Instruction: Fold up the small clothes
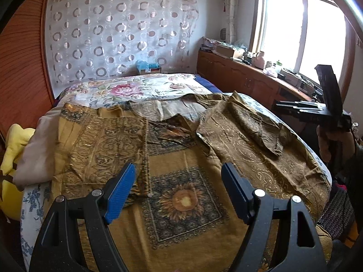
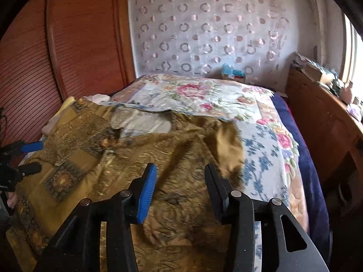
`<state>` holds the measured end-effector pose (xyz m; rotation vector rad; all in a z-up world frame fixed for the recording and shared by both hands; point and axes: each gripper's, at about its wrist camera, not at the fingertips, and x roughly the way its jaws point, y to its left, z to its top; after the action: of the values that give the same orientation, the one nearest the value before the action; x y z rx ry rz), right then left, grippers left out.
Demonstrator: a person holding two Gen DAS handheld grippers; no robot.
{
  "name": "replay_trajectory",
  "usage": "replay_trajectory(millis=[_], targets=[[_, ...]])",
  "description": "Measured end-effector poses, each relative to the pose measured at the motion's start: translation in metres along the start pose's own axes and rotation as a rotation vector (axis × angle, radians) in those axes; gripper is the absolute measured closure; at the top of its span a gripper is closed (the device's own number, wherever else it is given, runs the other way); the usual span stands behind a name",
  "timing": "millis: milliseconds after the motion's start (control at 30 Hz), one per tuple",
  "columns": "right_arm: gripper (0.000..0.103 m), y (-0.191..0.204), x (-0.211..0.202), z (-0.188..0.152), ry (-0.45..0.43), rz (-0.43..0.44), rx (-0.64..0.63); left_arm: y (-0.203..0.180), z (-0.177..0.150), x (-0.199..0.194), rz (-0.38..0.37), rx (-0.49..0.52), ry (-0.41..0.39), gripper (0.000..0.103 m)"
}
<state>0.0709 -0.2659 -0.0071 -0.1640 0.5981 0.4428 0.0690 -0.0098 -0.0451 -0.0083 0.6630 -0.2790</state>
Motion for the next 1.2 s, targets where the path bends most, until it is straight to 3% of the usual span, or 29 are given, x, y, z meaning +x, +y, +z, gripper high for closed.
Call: replay_trajectory(millis=[167, 500, 667, 767, 800, 933, 1200], targets=[[0.057, -0.004, 0.017, 0.000, 0.045, -0.031, 0.014, 0.014, 0.003, -0.004, 0.025, -0.018, -0.010, 0.024], [0.058, -0.011, 0.077, 0.009, 0.210, 0.006, 0.084, 0.040, 0.002, -0.004, 0.077, -0.052, -0.005, 0.024], [0.058, -0.015, 0.089, 0.020, 0.213, 0.008, 0.110, 0.045, 0.001, -0.003, 0.081, -0.063, -0.006, 0.024], [0.081, -0.011, 0.093, 0.024, 0.212, -0.018, 0.078, 0.045, 0.001, -0.004, 0.082, -0.062, -0.005, 0.024], [0.098, -0.008, 0.094, 0.025, 0.208, -0.024, 0.064, 0.046, 0.001, -0.004, 0.082, -0.061, -0.005, 0.024], [0.098, 0.008, 0.094, 0.026, 0.177, 0.074, 0.038, 0.047, 0.000, -0.004, 0.084, -0.062, -0.005, 0.024], [0.098, 0.046, 0.082, 0.039, 0.110, 0.165, -0.011, 0.051, 0.003, -0.001, 0.082, -0.055, -0.002, 0.024]])
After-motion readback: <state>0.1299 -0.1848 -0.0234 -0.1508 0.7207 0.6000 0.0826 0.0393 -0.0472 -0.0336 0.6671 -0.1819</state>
